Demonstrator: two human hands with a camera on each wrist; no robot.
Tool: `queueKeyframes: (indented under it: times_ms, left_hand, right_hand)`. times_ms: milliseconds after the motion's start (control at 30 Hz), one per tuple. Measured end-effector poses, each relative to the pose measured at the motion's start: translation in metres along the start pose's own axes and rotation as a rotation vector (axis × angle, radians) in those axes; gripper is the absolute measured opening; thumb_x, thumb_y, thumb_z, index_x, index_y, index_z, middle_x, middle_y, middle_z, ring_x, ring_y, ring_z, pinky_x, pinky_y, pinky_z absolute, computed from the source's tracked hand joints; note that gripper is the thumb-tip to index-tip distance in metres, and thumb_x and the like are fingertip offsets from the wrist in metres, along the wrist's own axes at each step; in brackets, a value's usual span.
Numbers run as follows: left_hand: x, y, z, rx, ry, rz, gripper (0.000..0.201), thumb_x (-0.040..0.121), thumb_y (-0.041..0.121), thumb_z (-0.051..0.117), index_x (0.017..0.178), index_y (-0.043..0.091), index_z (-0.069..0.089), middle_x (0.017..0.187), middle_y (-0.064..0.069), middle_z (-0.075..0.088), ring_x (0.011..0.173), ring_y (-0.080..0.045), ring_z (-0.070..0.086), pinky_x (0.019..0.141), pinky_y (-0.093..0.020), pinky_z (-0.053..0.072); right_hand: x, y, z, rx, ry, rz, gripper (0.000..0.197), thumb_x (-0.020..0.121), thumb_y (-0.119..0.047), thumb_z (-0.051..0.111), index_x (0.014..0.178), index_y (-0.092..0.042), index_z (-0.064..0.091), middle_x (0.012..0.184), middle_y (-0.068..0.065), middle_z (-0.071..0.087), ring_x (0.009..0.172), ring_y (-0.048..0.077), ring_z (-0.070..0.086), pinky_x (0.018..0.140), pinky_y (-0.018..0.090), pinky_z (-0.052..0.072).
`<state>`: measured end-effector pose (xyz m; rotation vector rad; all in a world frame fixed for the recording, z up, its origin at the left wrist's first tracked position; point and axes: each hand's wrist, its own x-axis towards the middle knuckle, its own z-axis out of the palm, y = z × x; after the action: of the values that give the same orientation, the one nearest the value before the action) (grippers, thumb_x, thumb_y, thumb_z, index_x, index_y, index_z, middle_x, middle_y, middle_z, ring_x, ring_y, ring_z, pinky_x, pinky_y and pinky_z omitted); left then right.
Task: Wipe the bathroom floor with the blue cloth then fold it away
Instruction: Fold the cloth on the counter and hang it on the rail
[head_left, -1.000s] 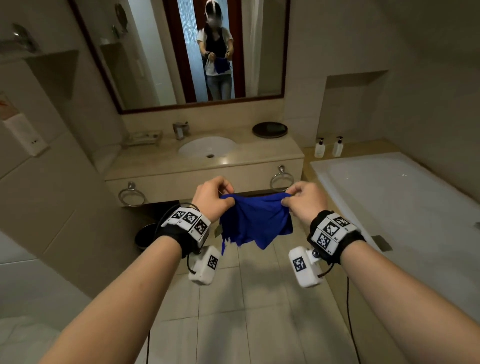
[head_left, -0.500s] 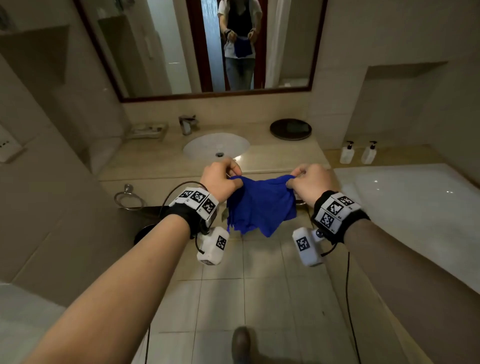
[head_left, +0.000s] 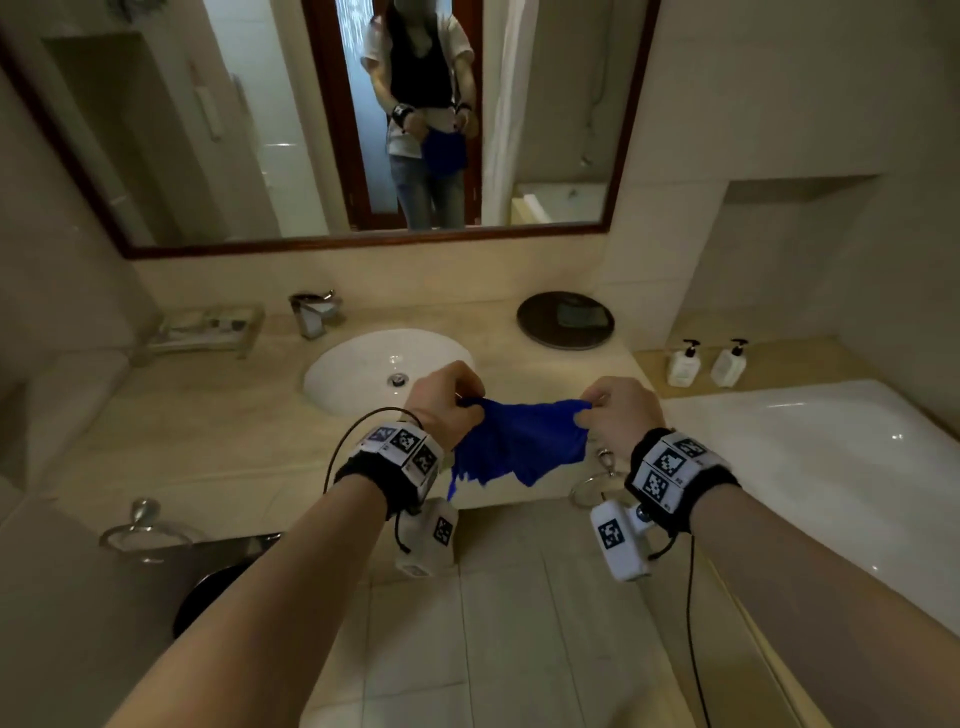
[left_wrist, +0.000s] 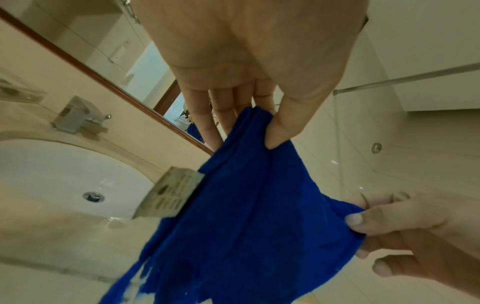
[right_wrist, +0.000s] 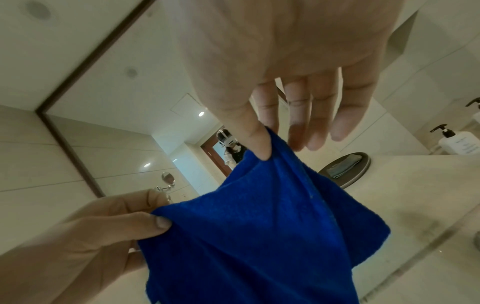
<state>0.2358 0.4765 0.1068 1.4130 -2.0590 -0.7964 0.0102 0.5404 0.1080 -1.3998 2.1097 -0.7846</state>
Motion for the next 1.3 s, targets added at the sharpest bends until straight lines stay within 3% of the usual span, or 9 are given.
queueKeyframes:
  times_ms: [200, 367, 533, 633, 800, 967, 1100, 1200, 1300]
  left_hand:
    - [0.088, -0.024, 0.016, 0.015, -0.102, 0.028, 0.020, 0.082, 0.015, 0.065, 0.089, 0.032, 0.056, 0.092, 0.008, 0.063, 0.090, -0.015, 0.061, 0.081, -0.032, 0.054]
    - [0.150, -0.048, 0.047, -0.025, -0.163, 0.002, 0.021, 0.082, 0.009, 0.066, 0.089, 0.027, 0.057, 0.090, 0.005, 0.062, 0.087, -0.016, 0.061, 0.071, -0.024, 0.051]
    - [0.208, -0.076, 0.088, -0.016, -0.232, -0.105, 0.027, 0.080, 0.013, 0.066, 0.080, 0.037, 0.054, 0.089, 0.004, 0.066, 0.084, -0.017, 0.064, 0.074, -0.033, 0.058]
    - [0.248, -0.095, 0.114, -0.028, -0.266, -0.168, 0.027, 0.081, 0.011, 0.065, 0.081, 0.036, 0.055, 0.091, 0.003, 0.065, 0.085, -0.017, 0.064, 0.072, -0.030, 0.057]
    - [0.312, -0.120, 0.154, 0.001, -0.283, -0.270, 0.019, 0.081, 0.008, 0.064, 0.088, 0.026, 0.061, 0.090, 0.004, 0.063, 0.086, -0.017, 0.062, 0.070, -0.023, 0.048]
    - [0.358, -0.141, 0.182, 0.031, -0.273, -0.261, 0.018, 0.085, 0.010, 0.062, 0.100, 0.020, 0.065, 0.093, 0.005, 0.063, 0.086, -0.011, 0.056, 0.075, -0.020, 0.042]
    - [0.370, -0.156, 0.194, 0.057, -0.192, -0.266, 0.021, 0.086, 0.007, 0.059, 0.106, 0.014, 0.063, 0.106, -0.002, 0.062, 0.095, -0.016, 0.055, 0.081, -0.023, 0.039]
    - [0.362, -0.166, 0.201, 0.099, -0.206, -0.245, 0.021, 0.086, 0.006, 0.057, 0.104, 0.014, 0.062, 0.108, -0.004, 0.056, 0.097, -0.019, 0.053, 0.079, -0.021, 0.036]
    - [0.345, -0.170, 0.210, 0.108, -0.383, -0.222, 0.023, 0.086, 0.007, 0.058, 0.106, 0.016, 0.062, 0.108, -0.002, 0.056, 0.097, -0.021, 0.055, 0.082, -0.026, 0.043]
  right_hand:
    - [0.077, 0.011, 0.014, 0.002, 0.017, 0.076, 0.011, 0.081, -0.016, 0.068, 0.088, -0.023, 0.064, 0.088, 0.003, 0.066, 0.083, 0.020, 0.062, 0.060, 0.025, 0.044]
    - [0.144, 0.030, 0.028, -0.012, -0.033, 0.135, 0.012, 0.082, -0.014, 0.068, 0.092, -0.018, 0.063, 0.089, 0.006, 0.067, 0.085, 0.023, 0.064, 0.069, 0.029, 0.050]
    - [0.223, 0.054, 0.044, -0.047, -0.096, 0.178, 0.007, 0.084, -0.017, 0.067, 0.088, -0.020, 0.062, 0.089, 0.005, 0.066, 0.083, 0.022, 0.061, 0.066, 0.027, 0.045]
    - [0.278, 0.072, 0.058, -0.063, -0.185, 0.221, 0.010, 0.087, -0.016, 0.066, 0.083, -0.023, 0.060, 0.086, 0.000, 0.062, 0.085, 0.020, 0.060, 0.073, 0.032, 0.048]
    - [0.363, 0.105, 0.088, -0.024, -0.346, 0.338, 0.015, 0.092, -0.018, 0.064, 0.103, -0.013, 0.056, 0.101, 0.009, 0.061, 0.087, 0.022, 0.058, 0.070, 0.032, 0.047]
    - [0.416, 0.125, 0.108, -0.059, -0.324, 0.344, 0.012, 0.093, -0.020, 0.063, 0.101, -0.012, 0.060, 0.082, -0.001, 0.057, 0.090, 0.023, 0.058, 0.075, 0.029, 0.042]
    - [0.433, 0.134, 0.125, -0.069, -0.267, 0.276, 0.016, 0.093, -0.021, 0.064, 0.104, -0.009, 0.066, 0.094, 0.003, 0.061, 0.092, 0.021, 0.058, 0.078, 0.026, 0.041]
    - [0.428, 0.136, 0.134, -0.109, -0.256, 0.134, 0.018, 0.092, -0.022, 0.063, 0.082, -0.007, 0.062, 0.075, 0.003, 0.057, 0.071, 0.017, 0.052, 0.069, 0.032, 0.044]
    - [0.410, 0.127, 0.145, -0.231, -0.489, -0.070, 0.016, 0.092, -0.035, 0.063, 0.085, -0.022, 0.056, 0.074, -0.007, 0.055, 0.071, 0.013, 0.053, 0.069, 0.031, 0.045]
